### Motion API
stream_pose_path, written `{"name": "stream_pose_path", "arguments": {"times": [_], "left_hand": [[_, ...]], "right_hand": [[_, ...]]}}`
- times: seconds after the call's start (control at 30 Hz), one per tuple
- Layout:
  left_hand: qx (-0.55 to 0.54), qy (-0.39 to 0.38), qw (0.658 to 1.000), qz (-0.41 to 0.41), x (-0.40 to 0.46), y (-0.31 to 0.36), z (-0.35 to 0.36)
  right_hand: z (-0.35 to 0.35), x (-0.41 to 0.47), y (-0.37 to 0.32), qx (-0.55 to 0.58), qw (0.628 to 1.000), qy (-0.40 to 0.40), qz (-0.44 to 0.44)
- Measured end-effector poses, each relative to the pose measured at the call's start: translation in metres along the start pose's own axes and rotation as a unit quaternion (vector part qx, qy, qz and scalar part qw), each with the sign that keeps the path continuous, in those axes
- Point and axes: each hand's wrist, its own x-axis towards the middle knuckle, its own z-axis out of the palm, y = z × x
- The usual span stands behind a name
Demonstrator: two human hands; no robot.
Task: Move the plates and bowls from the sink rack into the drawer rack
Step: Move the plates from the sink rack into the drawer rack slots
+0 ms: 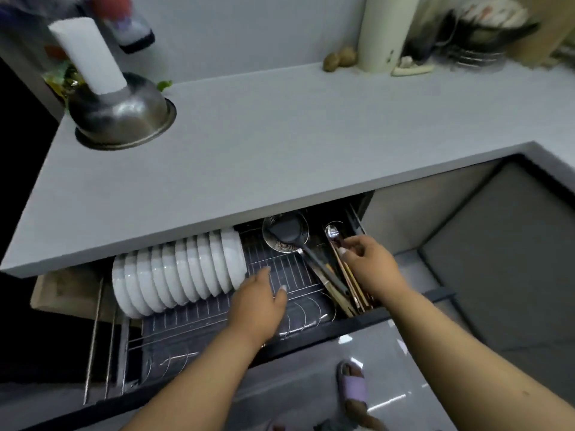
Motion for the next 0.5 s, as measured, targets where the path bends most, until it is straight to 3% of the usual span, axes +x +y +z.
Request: {"name": "stream_pose_path", "arguments": {"times": [0.3,0.5], "left_hand": [[0.023,-0.032,0.992,0.122,0.032,0.136,0.035],[0.032,-0.060,0.980,0.186,0.051,0.262,0.097]], "right_hand": [[-0.115,0.007,0.071,0.074,0.992,0.087,0.045],[-0.233,0.019,0.142,0.096,0.982,0.151,0.067]]}}
